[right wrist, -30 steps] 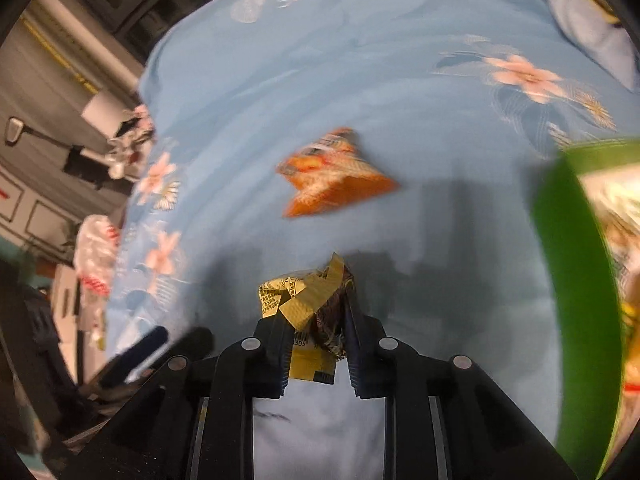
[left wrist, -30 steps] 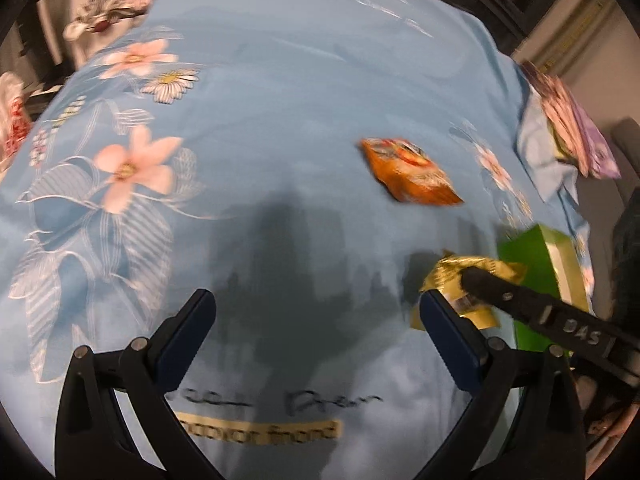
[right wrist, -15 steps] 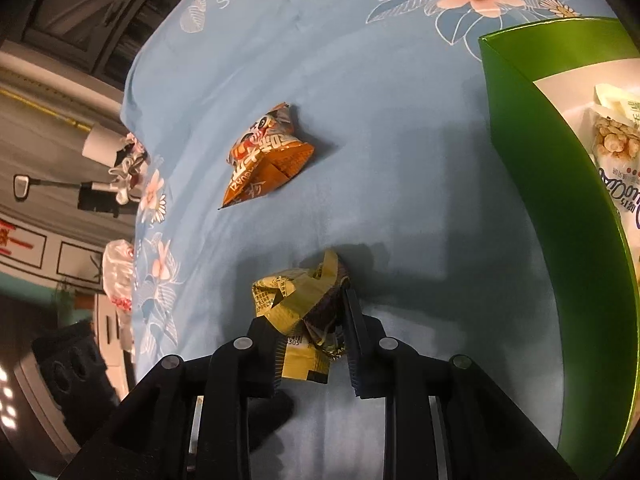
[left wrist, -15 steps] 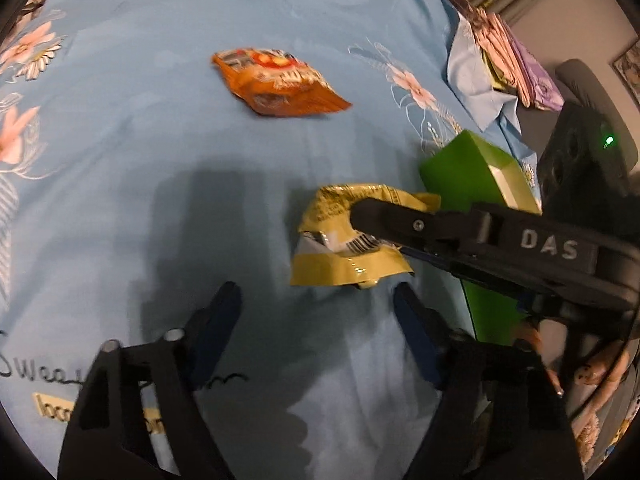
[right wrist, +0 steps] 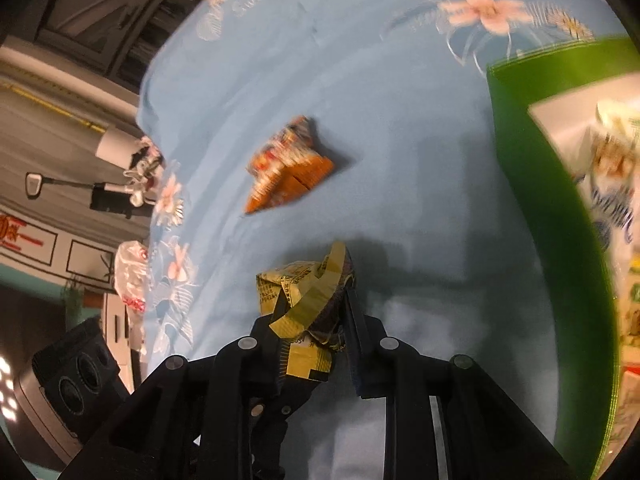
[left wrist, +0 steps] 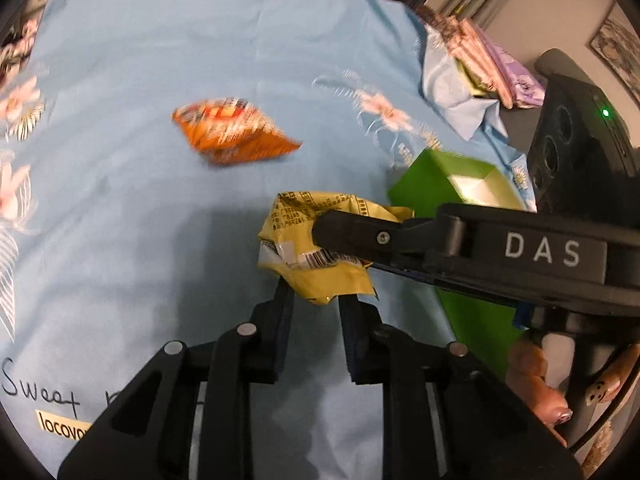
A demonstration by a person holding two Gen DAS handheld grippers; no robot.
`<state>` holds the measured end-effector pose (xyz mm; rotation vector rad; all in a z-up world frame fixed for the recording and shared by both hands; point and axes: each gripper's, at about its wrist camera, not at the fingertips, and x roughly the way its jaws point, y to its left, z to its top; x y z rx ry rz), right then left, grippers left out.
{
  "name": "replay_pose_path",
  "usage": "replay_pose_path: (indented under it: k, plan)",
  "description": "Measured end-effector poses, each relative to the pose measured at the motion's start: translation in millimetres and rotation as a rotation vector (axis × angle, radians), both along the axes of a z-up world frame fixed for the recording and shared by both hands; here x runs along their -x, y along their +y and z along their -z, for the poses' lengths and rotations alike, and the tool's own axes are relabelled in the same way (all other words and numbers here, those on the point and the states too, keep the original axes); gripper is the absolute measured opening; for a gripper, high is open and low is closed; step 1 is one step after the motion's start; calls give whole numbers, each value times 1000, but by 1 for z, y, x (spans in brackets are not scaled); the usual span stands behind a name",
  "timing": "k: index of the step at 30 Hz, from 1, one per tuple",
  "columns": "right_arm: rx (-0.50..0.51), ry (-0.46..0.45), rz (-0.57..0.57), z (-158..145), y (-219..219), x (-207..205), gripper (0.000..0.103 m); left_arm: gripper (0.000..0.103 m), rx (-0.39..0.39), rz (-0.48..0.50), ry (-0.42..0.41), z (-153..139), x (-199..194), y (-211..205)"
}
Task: Organize snacks
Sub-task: 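Carry the gold-yellow bag into the green box and open the right tool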
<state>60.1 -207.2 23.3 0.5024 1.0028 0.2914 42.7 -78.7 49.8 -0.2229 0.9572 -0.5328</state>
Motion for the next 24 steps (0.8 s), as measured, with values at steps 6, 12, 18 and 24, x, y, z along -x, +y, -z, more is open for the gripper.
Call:
replay_pose_path:
  k: [6,12,18,24]
  plan:
    - [-24,-110,25,-32,-18,12,25,20,-27,33,-90,-31,0,-24]
    - [-51,-203,100,-60,-53,28,25,20,-74,127,-167,-56,0,-67]
    - [-82,-234,205,-68,-95,40,25,20,-65,202,-178,-61,-5,-108]
    - [-79,-244,324,-72,-131,52,25,20,-31,288,-168,-62,-5,-142]
